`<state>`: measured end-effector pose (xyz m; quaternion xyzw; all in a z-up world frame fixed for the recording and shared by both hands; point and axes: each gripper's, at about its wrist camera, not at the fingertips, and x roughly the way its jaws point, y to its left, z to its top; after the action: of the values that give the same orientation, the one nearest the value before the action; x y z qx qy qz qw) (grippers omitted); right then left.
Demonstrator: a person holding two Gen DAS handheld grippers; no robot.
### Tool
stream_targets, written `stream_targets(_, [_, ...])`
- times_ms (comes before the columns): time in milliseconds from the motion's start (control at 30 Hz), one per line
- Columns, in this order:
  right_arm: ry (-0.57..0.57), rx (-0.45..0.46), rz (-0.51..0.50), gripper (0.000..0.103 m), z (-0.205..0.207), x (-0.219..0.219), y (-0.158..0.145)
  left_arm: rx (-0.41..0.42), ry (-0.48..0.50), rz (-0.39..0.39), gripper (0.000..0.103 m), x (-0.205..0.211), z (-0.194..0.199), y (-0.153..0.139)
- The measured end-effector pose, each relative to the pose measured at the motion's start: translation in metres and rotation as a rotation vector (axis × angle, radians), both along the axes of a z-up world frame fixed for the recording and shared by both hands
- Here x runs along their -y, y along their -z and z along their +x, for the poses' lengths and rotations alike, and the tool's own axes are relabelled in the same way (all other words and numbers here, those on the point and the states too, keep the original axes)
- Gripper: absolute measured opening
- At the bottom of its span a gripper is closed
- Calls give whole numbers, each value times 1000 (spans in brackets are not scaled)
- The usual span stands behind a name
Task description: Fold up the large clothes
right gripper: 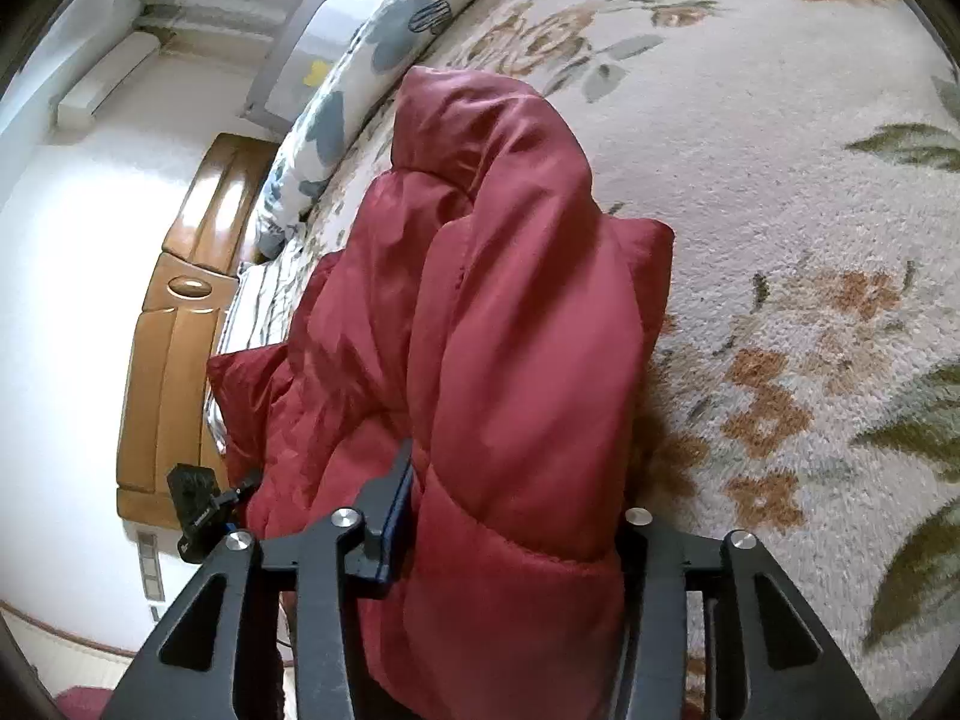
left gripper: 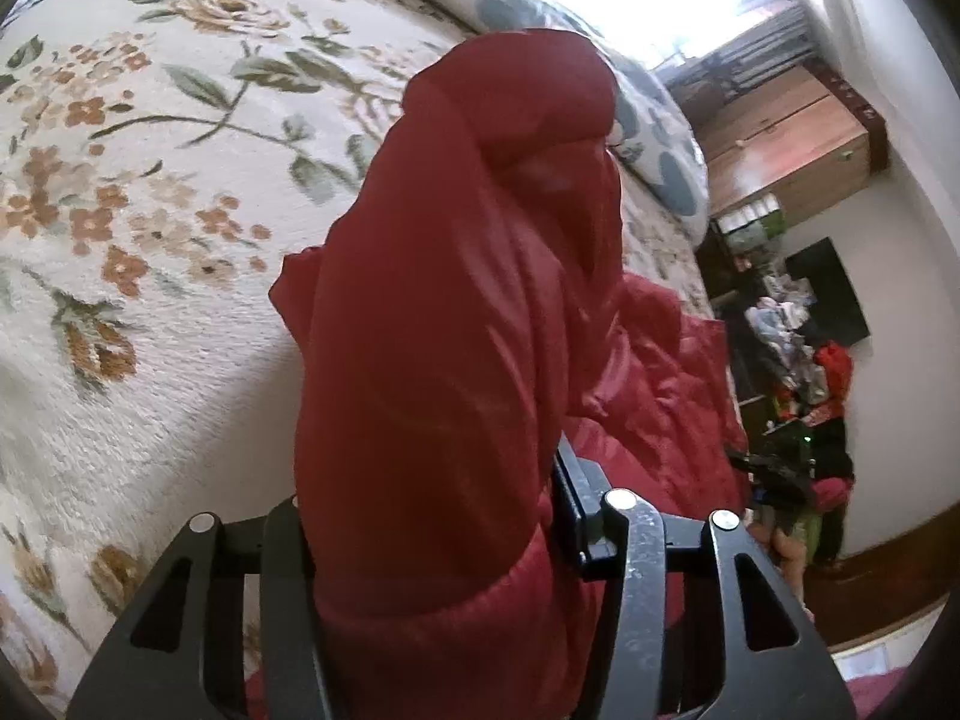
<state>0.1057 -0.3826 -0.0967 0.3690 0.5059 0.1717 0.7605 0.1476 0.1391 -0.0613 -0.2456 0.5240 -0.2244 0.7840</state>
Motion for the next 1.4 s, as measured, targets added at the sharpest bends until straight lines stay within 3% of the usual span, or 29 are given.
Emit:
stream_targets(167, [17, -20, -4, 64, 2, 4, 14, -9, -21, 42, 65, 0, 1, 7])
stream_targets(467, [25, -22, -119, 80, 3, 3, 3, 50, -35, 204, 79, 5, -2, -17])
stream_targets(733, [66, 8, -237, 83, 9, 7, -13, 94, -85, 307, 80, -1, 8, -29])
stream_targets(900, [78, 46, -335, 83, 25, 2, -26, 130, -80, 373, 80, 18, 23, -39])
stream_targets(1167, [47, 87, -379, 82, 68, -9, -31, 170, -46, 456, 80, 46, 51, -43])
stream_targets(1200, [44, 86, -382, 80, 72, -11, -31, 176, -41, 463, 77, 48, 52, -43])
stream_targets(1267, [47, 96, -401, 49, 74, -13, -32, 184, -30, 473, 46, 51, 52, -42])
stream_targets(1333, [50, 99, -424, 37, 72, -15, -35, 182, -21, 479, 26, 51, 52, -41])
stream_targets(1367, [51, 109, -425, 28, 70, -16, -37, 182, -25, 476, 20, 50, 51, -41])
stream_targets(1400, [53, 126, -434, 26, 67, -18, -40, 184, -31, 468, 18, 49, 51, -42])
